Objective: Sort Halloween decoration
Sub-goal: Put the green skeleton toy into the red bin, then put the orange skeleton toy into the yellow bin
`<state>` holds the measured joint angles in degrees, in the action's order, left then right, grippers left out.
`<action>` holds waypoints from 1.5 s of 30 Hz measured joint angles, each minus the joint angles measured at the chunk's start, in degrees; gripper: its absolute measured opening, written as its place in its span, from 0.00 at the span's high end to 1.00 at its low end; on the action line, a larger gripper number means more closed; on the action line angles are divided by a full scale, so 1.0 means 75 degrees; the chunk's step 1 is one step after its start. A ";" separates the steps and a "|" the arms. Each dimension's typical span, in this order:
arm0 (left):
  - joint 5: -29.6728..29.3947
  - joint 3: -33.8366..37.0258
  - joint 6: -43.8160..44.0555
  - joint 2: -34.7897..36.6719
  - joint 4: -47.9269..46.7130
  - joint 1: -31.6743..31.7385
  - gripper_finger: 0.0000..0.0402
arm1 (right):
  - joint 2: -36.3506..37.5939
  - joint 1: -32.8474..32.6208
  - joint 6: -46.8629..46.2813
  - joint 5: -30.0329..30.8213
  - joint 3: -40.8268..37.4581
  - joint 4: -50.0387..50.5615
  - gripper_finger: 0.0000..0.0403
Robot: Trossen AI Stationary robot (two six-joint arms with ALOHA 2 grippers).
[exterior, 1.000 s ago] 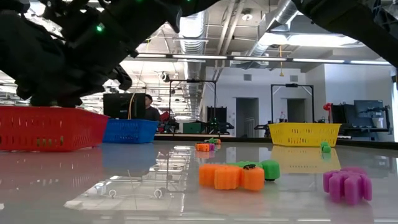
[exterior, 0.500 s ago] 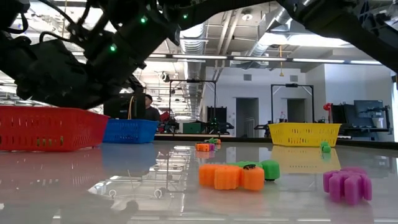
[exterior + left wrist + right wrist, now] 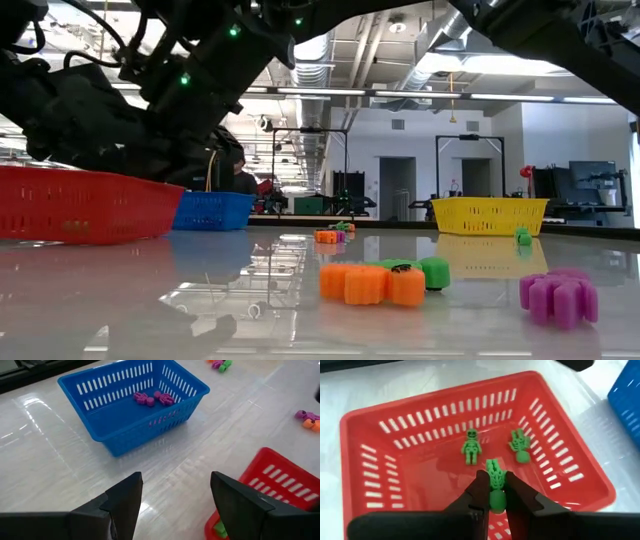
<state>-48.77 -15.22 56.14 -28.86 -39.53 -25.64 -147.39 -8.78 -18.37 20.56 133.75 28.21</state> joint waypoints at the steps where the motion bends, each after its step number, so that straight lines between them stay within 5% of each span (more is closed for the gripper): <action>1: 0.0000 0.0000 0.0000 0.0000 0.0000 -0.0001 0.44 | 0.0000 -0.0042 -0.0068 0.0094 0.0000 0.0005 0.83; 6: -0.0003 0.0000 0.0000 0.0000 0.0000 -0.0001 0.44 | 0.0000 -0.0165 -0.0033 0.0662 0.0000 -0.0043 0.83; 14: 0.0002 0.0000 0.0003 0.0000 0.0000 0.0000 0.44 | 0.0047 -0.0038 0.0299 0.0486 0.0000 -0.0182 0.80; 29: 0.0050 0.0000 -0.0086 0.0003 0.0000 0.0002 0.44 | 0.0450 0.0039 0.0838 -0.0190 0.0003 0.0338 0.47; 41: 0.0047 0.0000 -0.0594 0.0003 0.0347 0.0000 0.44 | 0.2359 -0.0175 0.0936 -0.0449 0.0000 0.7018 0.49; 45: 0.0140 0.0000 -0.1141 0.0005 0.0995 -0.0004 0.44 | 0.2686 -0.0499 0.0393 -0.0002 0.0000 0.8234 0.49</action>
<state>-47.73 -15.22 47.58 -28.82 -32.07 -25.67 -127.25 -12.53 -15.42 20.54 133.75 89.97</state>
